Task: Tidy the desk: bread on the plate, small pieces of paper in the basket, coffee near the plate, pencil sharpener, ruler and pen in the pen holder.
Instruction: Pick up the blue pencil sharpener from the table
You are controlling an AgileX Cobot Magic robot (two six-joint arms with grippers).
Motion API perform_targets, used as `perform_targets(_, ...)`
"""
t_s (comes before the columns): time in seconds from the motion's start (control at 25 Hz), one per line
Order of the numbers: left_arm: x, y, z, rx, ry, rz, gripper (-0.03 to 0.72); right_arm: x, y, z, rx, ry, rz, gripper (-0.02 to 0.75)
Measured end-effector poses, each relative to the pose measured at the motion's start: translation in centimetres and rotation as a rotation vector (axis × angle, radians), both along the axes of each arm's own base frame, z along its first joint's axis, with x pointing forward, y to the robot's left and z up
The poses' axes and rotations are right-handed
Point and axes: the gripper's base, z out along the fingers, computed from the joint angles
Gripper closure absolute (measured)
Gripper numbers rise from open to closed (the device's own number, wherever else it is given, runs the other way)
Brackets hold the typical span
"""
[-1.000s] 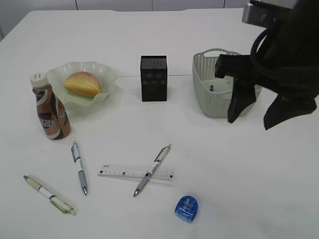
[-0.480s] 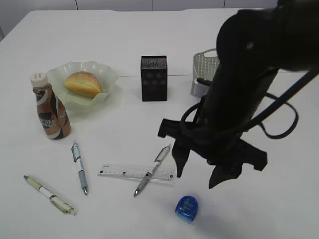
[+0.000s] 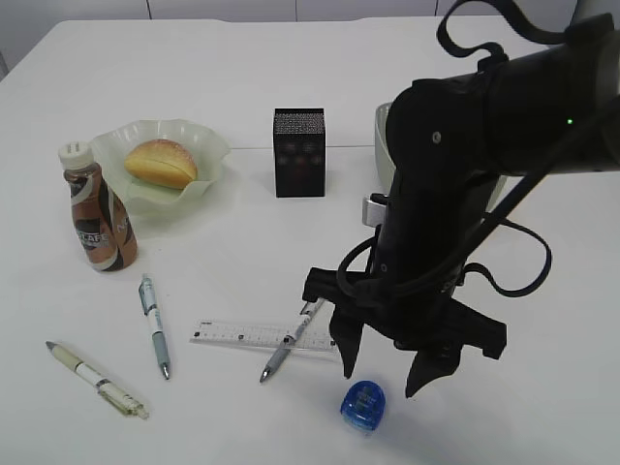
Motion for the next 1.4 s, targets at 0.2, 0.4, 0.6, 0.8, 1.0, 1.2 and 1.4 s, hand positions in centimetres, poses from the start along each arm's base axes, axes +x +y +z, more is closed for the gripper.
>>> perform_targets(0.2,-1.0,0.1,0.7,-0.003,-0.043,0.000,0.308,-0.1,-0.1,0.0,-0.011,0.009,0.005,0.276)
perform_targets(0.4,-2.1,0.2,1.5,-0.007,-0.092,0.000,0.308,0.2,-0.2,0.0,-0.017,-0.024,0.015,0.276)
perform_targets(0.6,-3.2,0.2,2.1,-0.010,-0.139,0.000,0.308,0.8,-0.2,0.0,-0.020,-0.084,-0.004,0.276)
perform_targets(0.8,-3.4,0.2,2.2,-0.011,-0.144,0.000,0.308,1.0,0.0,-1.1,-0.030,-0.066,-0.051,0.269)
perform_targets(1.0,-3.4,0.2,2.2,-0.011,-0.144,0.000,0.308,1.0,0.7,-3.6,-0.020,0.035,-0.104,0.262)
perform_targets(1.2,-3.4,0.2,2.2,-0.011,-0.144,0.000,0.308,1.2,0.9,-4.5,-0.026,0.043,-0.108,0.261)
perform_targets(1.4,-3.4,0.2,2.2,-0.011,-0.144,0.000,0.308,1.5,1.0,-5.2,-0.020,0.024,-0.111,0.261)
